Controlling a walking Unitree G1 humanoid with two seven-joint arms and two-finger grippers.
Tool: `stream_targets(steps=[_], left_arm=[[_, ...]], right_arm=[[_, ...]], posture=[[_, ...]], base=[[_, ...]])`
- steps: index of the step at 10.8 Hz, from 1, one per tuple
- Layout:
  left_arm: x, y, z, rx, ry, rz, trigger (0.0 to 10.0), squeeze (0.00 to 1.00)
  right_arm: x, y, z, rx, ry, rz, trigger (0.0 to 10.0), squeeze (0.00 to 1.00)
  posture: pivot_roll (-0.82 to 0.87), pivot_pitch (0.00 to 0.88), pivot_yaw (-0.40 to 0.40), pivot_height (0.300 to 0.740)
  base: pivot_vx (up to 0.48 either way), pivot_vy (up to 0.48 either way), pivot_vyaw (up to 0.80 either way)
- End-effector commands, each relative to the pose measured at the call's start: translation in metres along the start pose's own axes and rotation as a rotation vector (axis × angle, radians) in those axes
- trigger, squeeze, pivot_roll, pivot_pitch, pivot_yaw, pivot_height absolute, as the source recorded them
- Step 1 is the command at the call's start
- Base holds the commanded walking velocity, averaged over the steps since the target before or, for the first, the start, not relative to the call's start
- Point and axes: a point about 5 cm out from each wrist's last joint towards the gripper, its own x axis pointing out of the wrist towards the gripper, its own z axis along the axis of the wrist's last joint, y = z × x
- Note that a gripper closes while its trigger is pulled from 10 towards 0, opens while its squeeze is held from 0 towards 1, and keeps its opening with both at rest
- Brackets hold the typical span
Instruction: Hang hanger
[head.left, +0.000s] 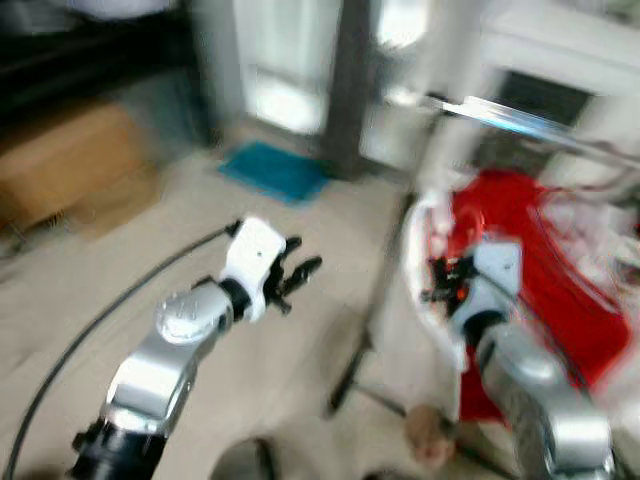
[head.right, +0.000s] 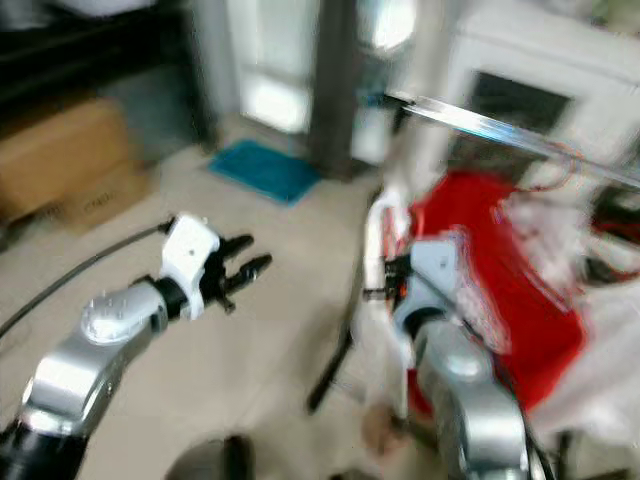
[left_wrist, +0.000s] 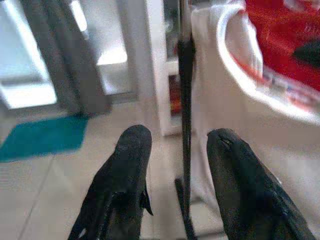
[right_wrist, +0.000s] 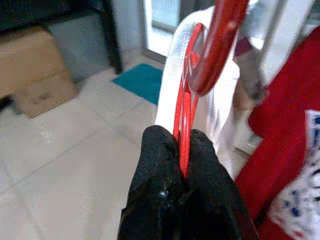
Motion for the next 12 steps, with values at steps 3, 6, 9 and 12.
stream_targets(steps=[3,6,9,12], left_arm=[[0.004,-0.001,0.008,0.017,-0.019,-0.023,10.0,0.0],[0.003,-0.001,0.009,0.018,-0.02,-0.023,10.0,0.0],[0.004,-0.002,0.01,0.02,-0.022,-0.024,10.0,0.0],[0.011,-0.002,0.015,0.038,-0.04,-0.024,10.0,0.0]], right_arm=[[-0.004,0.003,0.007,0.015,-0.042,0.038,10.0,0.0],[-0.006,0.008,0.006,0.023,-0.047,0.086,10.0,0.0],[-0.006,0.01,0.007,0.041,-0.046,0.113,10.0,0.0],[-0.007,0.019,0.015,0.089,-0.072,0.195,10.0,0.0]], posture=[[-0.02,0.034,-0.017,0.74],[-0.02,0.036,-0.019,0.74],[-0.02,0.037,-0.018,0.74],[-0.03,0.039,-0.019,0.74]], base=[[-0.265,0.0,0.0],[-0.245,0.0,0.0],[-0.161,0.0,0.0],[0.0,0.0,0.0]])
